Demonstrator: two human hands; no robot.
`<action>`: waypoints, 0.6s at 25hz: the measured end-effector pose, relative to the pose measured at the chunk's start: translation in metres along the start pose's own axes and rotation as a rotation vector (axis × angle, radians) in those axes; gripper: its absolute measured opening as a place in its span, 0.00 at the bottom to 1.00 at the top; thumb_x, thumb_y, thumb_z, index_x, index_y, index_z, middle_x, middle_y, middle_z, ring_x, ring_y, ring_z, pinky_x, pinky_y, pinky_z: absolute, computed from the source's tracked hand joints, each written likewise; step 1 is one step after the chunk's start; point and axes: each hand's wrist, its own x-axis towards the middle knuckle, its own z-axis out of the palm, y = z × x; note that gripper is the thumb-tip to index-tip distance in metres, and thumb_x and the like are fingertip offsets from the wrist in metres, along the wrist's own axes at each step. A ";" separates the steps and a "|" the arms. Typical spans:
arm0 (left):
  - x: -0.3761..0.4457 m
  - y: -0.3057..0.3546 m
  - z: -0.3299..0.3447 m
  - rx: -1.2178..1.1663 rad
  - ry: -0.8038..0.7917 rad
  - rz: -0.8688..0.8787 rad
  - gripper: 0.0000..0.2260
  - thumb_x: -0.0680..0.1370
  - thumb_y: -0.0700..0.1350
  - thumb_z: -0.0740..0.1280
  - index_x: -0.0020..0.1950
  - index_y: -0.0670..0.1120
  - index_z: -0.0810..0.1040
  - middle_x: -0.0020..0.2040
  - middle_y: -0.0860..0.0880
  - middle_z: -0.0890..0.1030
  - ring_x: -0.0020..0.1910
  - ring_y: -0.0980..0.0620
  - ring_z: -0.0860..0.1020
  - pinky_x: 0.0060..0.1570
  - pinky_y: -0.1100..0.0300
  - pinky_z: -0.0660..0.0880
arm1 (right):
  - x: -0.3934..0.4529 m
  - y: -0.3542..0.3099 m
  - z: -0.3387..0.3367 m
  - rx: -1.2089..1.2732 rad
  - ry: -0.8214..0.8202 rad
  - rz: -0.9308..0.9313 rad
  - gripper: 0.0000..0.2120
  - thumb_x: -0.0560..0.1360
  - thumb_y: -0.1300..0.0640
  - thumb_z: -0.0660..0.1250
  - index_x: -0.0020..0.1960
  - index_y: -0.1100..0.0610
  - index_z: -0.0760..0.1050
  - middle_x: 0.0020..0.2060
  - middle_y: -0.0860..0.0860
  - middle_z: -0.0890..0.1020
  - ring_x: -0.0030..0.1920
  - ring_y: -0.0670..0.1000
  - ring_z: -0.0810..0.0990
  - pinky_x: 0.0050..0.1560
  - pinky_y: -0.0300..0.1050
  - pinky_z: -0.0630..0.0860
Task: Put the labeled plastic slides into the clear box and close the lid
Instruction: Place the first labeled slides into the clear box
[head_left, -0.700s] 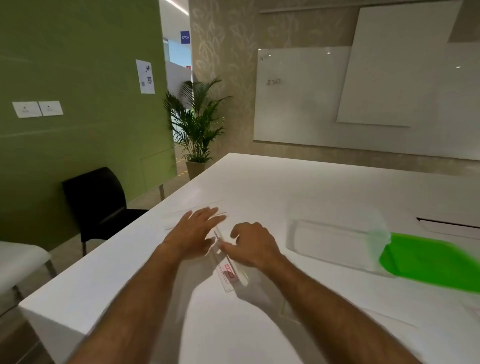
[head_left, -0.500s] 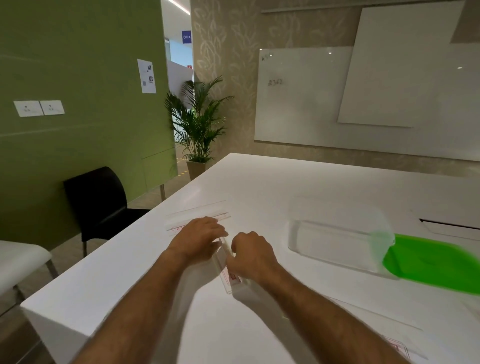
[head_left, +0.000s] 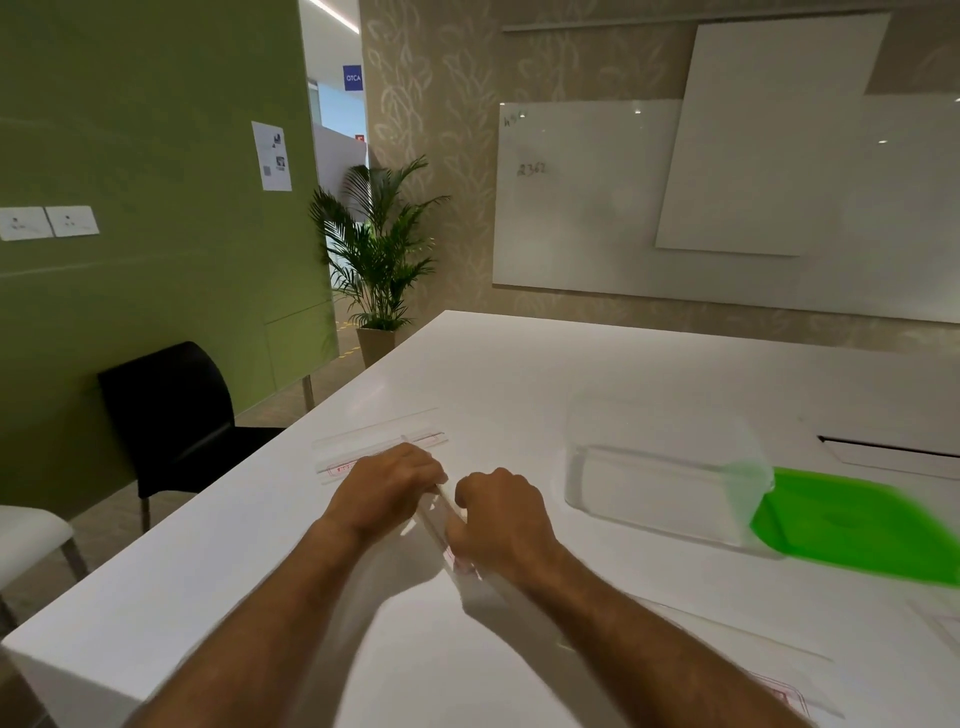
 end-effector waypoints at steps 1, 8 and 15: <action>0.001 -0.001 -0.001 -0.008 0.023 -0.004 0.10 0.67 0.36 0.78 0.43 0.49 0.84 0.42 0.54 0.85 0.44 0.50 0.83 0.28 0.60 0.75 | 0.000 0.001 -0.005 0.021 0.036 -0.003 0.17 0.71 0.40 0.65 0.47 0.52 0.82 0.40 0.48 0.85 0.39 0.50 0.81 0.39 0.41 0.73; 0.010 -0.002 -0.007 -0.048 0.258 0.029 0.07 0.70 0.33 0.76 0.44 0.42 0.82 0.47 0.46 0.85 0.42 0.44 0.82 0.29 0.53 0.80 | 0.011 0.030 -0.045 0.911 0.180 0.261 0.21 0.79 0.44 0.58 0.42 0.56 0.82 0.38 0.50 0.85 0.38 0.51 0.84 0.36 0.48 0.82; 0.025 0.016 0.002 -0.370 0.475 -0.037 0.06 0.73 0.30 0.71 0.46 0.39 0.79 0.48 0.42 0.82 0.46 0.48 0.82 0.46 0.62 0.80 | 0.016 0.070 -0.049 0.542 0.077 -0.095 0.31 0.70 0.58 0.71 0.71 0.44 0.67 0.68 0.43 0.73 0.66 0.42 0.71 0.62 0.38 0.72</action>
